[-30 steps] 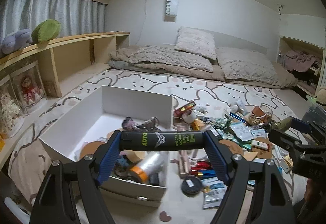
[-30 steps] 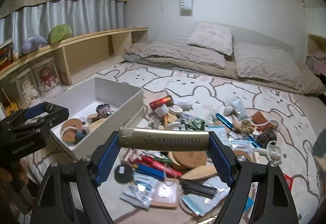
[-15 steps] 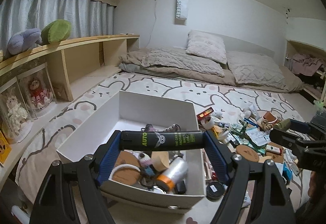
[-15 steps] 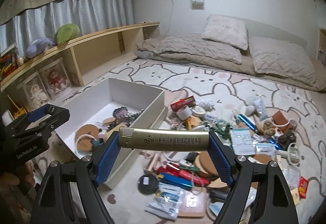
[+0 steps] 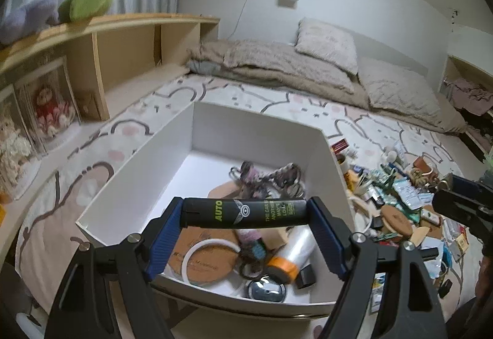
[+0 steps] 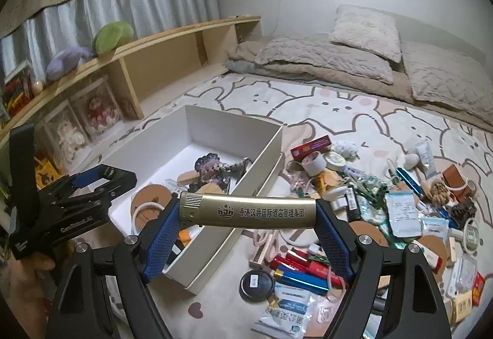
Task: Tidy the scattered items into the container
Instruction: 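Carry the black spray can and gold tube with both grippers over the white box, then lower the gold tube into the box and open the right gripper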
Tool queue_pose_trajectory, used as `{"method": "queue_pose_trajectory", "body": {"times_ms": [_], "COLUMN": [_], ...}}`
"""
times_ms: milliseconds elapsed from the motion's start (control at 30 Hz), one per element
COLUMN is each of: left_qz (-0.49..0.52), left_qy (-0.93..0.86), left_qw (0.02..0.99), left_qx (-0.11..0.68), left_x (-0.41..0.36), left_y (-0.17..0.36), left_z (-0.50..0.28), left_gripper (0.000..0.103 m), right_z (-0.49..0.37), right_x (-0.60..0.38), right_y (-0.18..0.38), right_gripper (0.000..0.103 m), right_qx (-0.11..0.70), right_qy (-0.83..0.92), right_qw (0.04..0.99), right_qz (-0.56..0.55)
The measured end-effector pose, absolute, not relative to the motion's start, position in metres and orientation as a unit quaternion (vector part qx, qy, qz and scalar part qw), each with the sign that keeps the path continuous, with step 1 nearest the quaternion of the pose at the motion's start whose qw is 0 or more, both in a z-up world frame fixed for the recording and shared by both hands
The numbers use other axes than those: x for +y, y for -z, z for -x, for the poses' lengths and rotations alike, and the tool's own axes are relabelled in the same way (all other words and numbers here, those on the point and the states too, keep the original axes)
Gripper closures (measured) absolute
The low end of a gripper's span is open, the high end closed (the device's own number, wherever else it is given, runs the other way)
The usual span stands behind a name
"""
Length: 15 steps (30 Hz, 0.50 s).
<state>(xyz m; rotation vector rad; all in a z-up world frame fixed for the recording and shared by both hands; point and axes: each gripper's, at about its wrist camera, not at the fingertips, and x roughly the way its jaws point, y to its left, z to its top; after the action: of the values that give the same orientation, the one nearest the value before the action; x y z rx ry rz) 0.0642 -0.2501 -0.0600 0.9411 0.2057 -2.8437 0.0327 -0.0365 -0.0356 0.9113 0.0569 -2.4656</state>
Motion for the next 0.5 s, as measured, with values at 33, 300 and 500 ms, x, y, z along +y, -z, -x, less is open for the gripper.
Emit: {"method": "queue_pose_trajectory", "body": {"times_ms": [33,300,500], "left_qz": [-0.316,-0.335,-0.347], "left_qy": [0.944,0.936,0.932], "left_qw": [0.071,0.083,0.086], "left_qx": [0.069,0.066,0.058], "left_x": [-0.252,-0.268,-0.277], "left_y": [0.062,0.075,0.082], "left_z": [-0.063,-0.051,-0.045], "left_gripper": [0.023,0.023,0.023], "right_z": [-0.031,-0.025,-0.022], "right_x": [-0.040,-0.069,-0.087], "right_y": [0.037,0.046,0.055], "right_gripper": [0.019,0.019,0.019], "right_qx": [0.023,0.059,0.094], "right_qy": [0.906,0.898,0.898], "right_qw": [0.255,0.275,0.271], "right_qz": [-0.337,-0.338,-0.333]}}
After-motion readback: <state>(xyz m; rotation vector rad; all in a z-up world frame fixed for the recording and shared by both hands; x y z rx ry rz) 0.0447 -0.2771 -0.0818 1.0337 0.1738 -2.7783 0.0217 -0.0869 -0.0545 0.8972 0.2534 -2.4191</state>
